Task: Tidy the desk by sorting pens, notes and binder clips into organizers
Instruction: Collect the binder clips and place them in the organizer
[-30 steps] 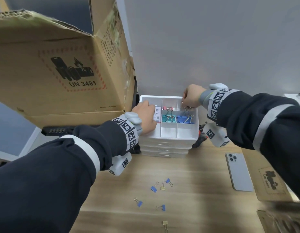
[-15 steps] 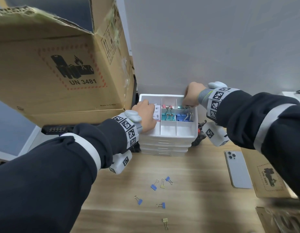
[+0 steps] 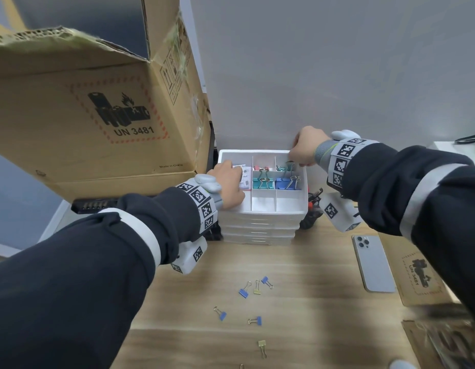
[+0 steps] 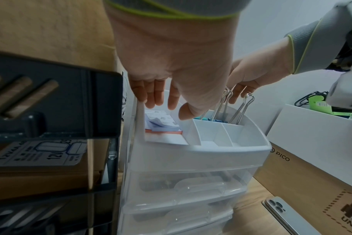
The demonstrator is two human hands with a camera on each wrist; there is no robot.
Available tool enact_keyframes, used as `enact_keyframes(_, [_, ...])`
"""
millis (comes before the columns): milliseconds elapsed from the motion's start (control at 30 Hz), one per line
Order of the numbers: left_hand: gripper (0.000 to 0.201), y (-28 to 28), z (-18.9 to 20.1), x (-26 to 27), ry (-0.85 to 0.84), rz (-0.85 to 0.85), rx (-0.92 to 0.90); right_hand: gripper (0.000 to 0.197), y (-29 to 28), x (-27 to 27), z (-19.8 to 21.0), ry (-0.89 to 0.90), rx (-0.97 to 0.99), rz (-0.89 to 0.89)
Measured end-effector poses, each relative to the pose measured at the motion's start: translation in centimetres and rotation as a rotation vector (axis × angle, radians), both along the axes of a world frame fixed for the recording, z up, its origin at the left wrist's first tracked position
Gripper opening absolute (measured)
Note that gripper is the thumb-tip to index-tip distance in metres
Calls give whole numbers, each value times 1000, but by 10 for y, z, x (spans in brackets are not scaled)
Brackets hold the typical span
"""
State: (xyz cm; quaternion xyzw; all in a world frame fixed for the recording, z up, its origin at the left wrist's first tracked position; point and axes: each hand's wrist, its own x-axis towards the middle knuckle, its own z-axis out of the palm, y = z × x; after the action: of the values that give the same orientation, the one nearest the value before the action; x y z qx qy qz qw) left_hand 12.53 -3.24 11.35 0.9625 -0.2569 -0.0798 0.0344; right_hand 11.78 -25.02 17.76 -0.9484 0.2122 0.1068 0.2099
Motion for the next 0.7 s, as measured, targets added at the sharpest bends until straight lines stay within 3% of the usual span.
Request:
enact_keyframes(333, [10,17,6,-35,85,-126,-97,10,-16,-55,-8,-207,40,-106])
enact_keyframes(433, [11,26,4,-54,103,-163,-137,16,-16,-79,-23,-246,56,-143])
enact_keyframes(700, [6,58,-33,-104,221,-205,-84,9,-1,-136,-78,-146,137,-102])
